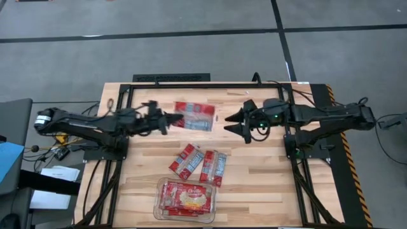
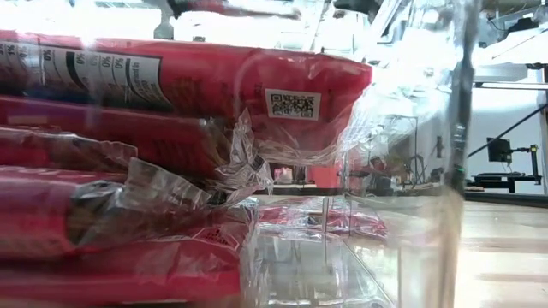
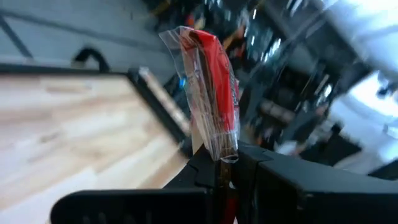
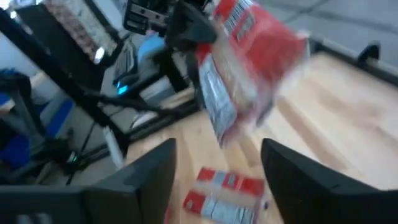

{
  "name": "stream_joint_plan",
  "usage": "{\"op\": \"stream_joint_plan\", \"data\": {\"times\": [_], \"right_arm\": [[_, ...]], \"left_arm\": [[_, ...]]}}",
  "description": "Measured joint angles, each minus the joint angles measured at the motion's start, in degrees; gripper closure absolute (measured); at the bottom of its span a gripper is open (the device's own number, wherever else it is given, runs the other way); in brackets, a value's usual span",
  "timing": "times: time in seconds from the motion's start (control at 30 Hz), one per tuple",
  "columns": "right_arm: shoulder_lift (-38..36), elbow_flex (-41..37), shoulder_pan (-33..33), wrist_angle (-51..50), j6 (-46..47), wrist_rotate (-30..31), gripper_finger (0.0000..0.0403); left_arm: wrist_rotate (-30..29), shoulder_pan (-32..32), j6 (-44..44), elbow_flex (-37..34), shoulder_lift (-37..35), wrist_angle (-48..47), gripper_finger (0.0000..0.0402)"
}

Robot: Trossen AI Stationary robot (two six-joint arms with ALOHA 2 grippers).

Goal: Sort popcorn bags into baskets
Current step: Put the red popcorn bag into the transparent bin

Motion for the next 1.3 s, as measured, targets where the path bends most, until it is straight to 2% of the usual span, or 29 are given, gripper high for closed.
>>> {"op": "stream_joint_plan", "data": {"times": [0.07,0.17,0.37,0.47,0.63,0.8,1.03,1.3], "right_arm": [[1.2,0.0,1.2,2.4,-0.7,3.6,0.012],[3.6,-0.1,2.4,6.9,-2.0,6.9,0.0108],[9.1,0.0,2.4,19.6,-2.5,6.8,0.0112],[11.2,0.1,2.1,22.0,-2.1,6.8,0.0111],[14.3,2.1,1.9,21.8,-1.9,6.4,0.0112],[14.0,4.1,2.1,16.4,-1.9,3.7,0.0112],[9.8,4.6,1.3,13.1,-2.6,8.3,0.0112],[10.9,4.5,-1.1,14.7,-1.0,3.9,0.0112]], "left_arm": [[-2.7,-1.6,0.1,0.1,-2.2,0.3,0.0401],[-4.5,-4.1,0.1,0.0,-3.9,0.0,0.0401],[-9.4,-8.0,0.0,0.0,-3.1,0.0,0.0401],[-10.1,-9.0,0.0,0.0,-2.1,0.5,0.0401],[-10.6,-9.8,0.0,0.0,0.4,4.7,0.0399],[-10.4,-10.8,0.2,0.0,0.4,7.0,0.04],[-11.8,-11.3,1.5,0.0,-1.2,7.4,0.0399],[-12.4,-11.1,1.6,0.0,0.0,7.7,0.0399]]}}
